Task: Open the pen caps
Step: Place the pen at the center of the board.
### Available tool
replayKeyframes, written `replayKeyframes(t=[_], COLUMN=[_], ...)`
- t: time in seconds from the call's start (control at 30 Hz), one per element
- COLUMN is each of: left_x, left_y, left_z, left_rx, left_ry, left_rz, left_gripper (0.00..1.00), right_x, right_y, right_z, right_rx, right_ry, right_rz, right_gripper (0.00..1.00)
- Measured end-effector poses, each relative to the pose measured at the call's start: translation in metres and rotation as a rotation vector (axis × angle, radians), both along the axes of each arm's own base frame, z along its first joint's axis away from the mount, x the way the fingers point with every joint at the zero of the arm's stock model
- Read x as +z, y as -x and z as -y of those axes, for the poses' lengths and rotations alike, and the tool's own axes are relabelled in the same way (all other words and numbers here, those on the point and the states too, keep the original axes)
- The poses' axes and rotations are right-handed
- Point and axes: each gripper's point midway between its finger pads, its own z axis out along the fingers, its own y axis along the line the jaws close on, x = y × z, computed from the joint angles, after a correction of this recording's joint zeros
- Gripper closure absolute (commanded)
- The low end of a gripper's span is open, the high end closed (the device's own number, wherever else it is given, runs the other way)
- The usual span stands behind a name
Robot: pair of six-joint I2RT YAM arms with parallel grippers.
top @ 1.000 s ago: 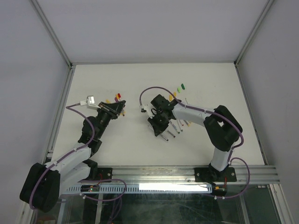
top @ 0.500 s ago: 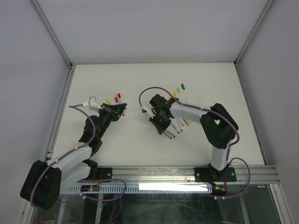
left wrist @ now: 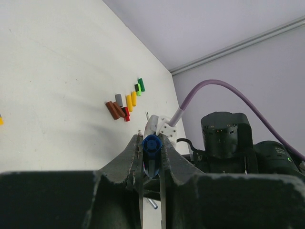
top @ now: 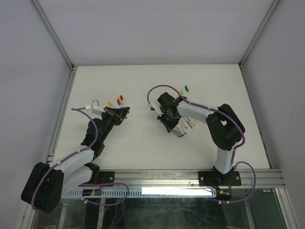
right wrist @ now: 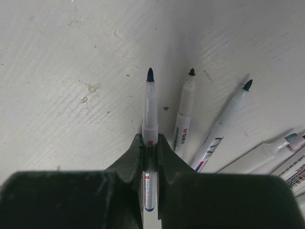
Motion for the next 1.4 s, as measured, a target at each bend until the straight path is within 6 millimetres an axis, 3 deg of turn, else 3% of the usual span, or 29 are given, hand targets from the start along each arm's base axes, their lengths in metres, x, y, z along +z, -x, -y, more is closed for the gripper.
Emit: replayKeyframes(t=[0.4,0.77,1.17,1.4], left_x=[-0.008,-0.029,-0.039,-0.051], left_y=[-0.001,-0.001,-0.002,-0.002], left_z=[0.003,0.011,0.019,0.037], left_rx=[-0.010,-0.050,-0.067,-0.099], left_ry=[0.006,0.003,-0.012,-0.044], left_rz=[-0.027,-0.098,-0.143,-0.200], left_gripper=[1.00,1.00,1.00,1.00], right_x=[0.001,-0.001,0.000,0.001], right_y=[0.010,0.004,0.002,0.000], right_z=[-0.003,0.001,0.000,-0.002], right_rx=[0.032,0.038,0.042,0.042], right_ry=[-0.007,0.035,0.037,0.029], right_rz=[-0.033,0.005,0.009,0.018], right_gripper=[0.88,0.73,0.69,0.67])
